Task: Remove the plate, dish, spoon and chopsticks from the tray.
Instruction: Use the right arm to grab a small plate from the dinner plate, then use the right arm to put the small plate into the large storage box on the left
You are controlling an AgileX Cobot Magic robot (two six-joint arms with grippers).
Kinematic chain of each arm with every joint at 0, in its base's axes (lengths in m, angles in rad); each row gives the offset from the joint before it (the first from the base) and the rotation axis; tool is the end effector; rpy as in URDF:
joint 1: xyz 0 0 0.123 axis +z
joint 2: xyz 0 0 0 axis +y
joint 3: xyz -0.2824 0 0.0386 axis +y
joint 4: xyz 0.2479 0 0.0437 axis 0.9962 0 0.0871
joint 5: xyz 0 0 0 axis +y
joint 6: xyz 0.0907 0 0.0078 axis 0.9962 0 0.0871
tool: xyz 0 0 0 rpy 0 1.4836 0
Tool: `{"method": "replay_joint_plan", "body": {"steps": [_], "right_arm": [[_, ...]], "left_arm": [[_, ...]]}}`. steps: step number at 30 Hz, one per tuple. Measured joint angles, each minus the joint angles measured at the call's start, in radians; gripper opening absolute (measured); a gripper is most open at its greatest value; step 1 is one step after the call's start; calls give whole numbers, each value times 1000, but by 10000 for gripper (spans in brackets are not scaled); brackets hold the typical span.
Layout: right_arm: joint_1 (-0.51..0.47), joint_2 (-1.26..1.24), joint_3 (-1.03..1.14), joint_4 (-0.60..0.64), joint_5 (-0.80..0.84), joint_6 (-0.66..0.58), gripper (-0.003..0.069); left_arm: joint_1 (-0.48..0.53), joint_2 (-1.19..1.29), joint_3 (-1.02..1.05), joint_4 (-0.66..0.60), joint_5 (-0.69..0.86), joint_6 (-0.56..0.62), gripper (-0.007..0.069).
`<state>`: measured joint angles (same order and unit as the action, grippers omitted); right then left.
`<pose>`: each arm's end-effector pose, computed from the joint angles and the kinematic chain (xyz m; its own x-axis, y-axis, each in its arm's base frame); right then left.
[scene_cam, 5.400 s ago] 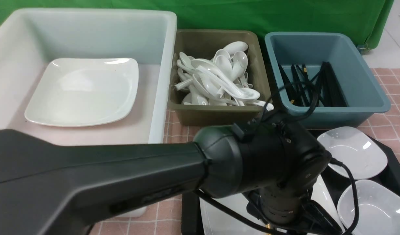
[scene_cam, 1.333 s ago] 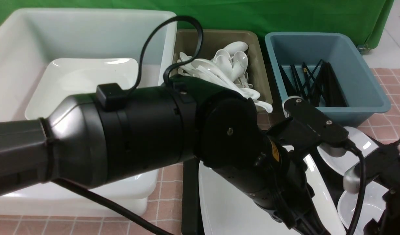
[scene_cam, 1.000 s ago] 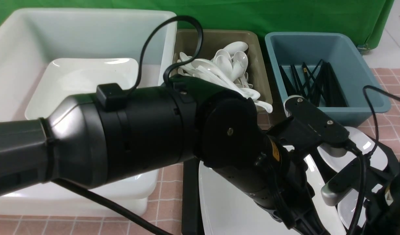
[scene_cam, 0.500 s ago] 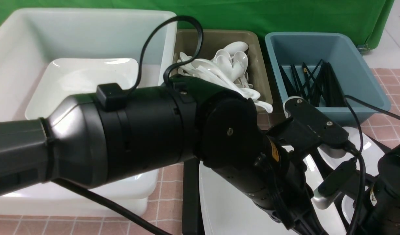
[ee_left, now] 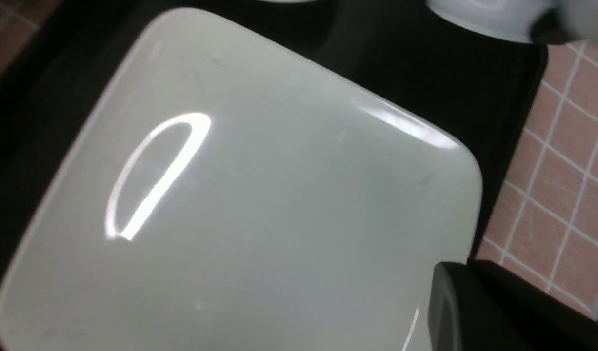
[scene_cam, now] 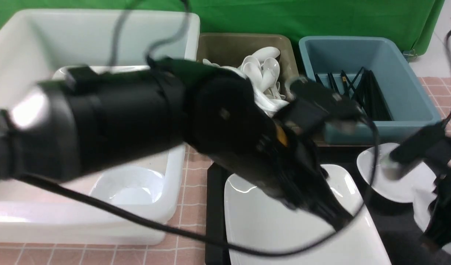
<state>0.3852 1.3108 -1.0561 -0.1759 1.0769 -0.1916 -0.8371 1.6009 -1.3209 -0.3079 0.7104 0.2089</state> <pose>0.2322 0.0790 0.3006 -0.7544 -0.5961 -0.2748 -0.5507 0.8026 -0.2291 0.2238 -0.2751 0.3088 -0.5382 0.5564 -0.6331 0.7978 0.5784 -0.1698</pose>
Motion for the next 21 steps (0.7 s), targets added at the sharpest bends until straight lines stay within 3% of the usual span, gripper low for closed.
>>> {"method": "replay_joint_plan", "body": {"steps": [2,5,6,7,8,10,15,21], "right_arm": [[0,-23,-56,39,15,0,73],[0,-50,-229,221,17,-31,73],[4,-39,-305,332,3,-57,73],[6,-34,-316,348,0,-66,73],[27,-9,-390,451,-19,-97,73],[89,52,-490,543,-42,-141,73],[295,311,-711,572,-94,-181,73],[412,611,-947,564,-130,-211,73]], "left_arm": [[39,-27,-4,1,12,-1,0],[160,-114,-17,1,65,-2,0],[206,-160,-19,1,82,-2,0],[222,-167,-19,1,87,-2,0],[270,-210,-19,1,110,-2,0],[352,-280,-19,5,159,-2,0],[569,-420,-18,50,331,-27,0],[769,-532,61,94,369,-55,0]]}}
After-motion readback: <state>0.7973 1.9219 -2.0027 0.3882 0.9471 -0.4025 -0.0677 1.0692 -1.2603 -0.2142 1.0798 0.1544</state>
